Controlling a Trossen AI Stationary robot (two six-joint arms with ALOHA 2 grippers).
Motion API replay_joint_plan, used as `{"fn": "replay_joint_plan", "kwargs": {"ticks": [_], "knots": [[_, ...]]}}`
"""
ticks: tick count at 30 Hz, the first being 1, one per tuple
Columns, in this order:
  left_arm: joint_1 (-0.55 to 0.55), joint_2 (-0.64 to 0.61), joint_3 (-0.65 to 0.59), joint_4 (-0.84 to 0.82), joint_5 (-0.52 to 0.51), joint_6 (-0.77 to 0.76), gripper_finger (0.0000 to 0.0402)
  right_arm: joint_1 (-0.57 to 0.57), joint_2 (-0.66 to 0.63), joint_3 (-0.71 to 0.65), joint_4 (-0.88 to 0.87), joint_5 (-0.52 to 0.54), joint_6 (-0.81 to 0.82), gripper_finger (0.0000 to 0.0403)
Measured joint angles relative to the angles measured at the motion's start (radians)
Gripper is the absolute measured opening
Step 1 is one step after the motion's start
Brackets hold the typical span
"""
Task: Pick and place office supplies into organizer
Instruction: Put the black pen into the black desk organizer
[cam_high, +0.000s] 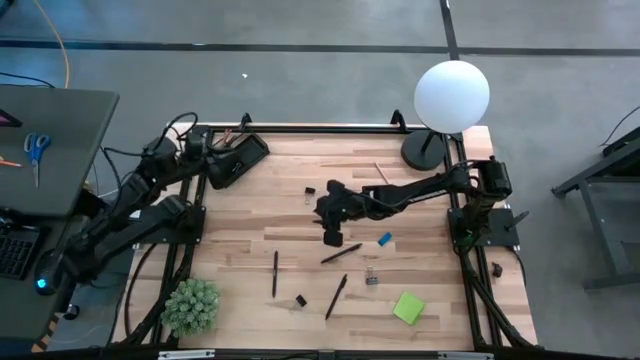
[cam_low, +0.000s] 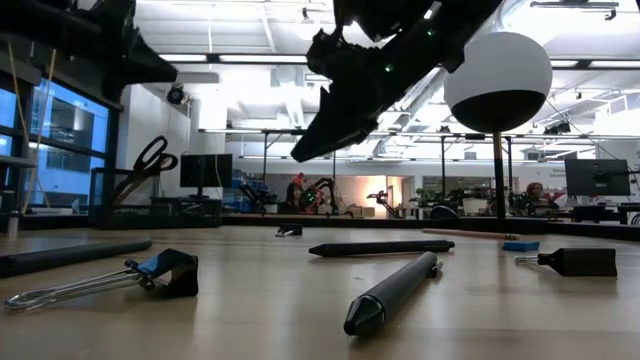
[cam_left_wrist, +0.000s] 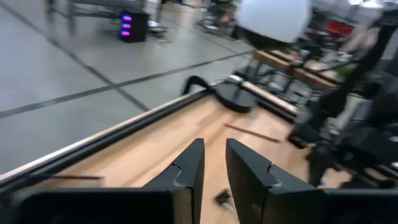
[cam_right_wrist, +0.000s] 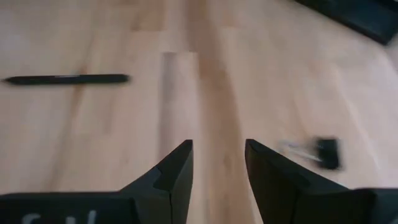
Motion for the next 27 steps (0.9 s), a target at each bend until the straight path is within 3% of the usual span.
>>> {"fn": "replay_joint_plan", "kwargs": {"ticks": [3, 6, 13, 16, 19, 24, 27], "knots": [[-0.115, 0.035, 0.0, 0.046, -0.063, -0.019, 0.0042, 0.014, 0.016, 0.0, 0.026, -0.067, -0.006, 0.0138], [-0.242, 0.091, 0.0, 0.09, -0.152, -0.024, 0.0033, 0.03, 0.034, 0.001, 0.016, -0.068, -0.006, 0.0138], [-0.497, 0.253, 0.0, 0.145, -0.398, -0.01, 0.0016, 0.065, 0.036, 0.0, -0.213, -0.034, 0.02, 0.0137], [-0.565, 0.31, -0.001, 0.164, -0.428, -0.009, 0.0012, 0.096, 0.034, 0.0, -0.294, -0.028, 0.045, 0.0138], [-0.625, 0.349, -0.001, 0.2, -0.429, -0.011, 0.0013, 0.135, 0.022, -0.01, -0.37, 0.042, 0.089, 0.0138], [-0.702, 0.379, -0.001, 0.211, -0.472, -0.012, 0.0014, 0.196, -0.105, -0.198, -0.288, 0.087, 0.193, 0.0137], [-0.727, 0.38, -0.001, 0.236, -0.498, -0.011, 0.0014, 0.227, -0.215, -0.357, -0.093, 0.079, 0.211, 0.0137]]}}
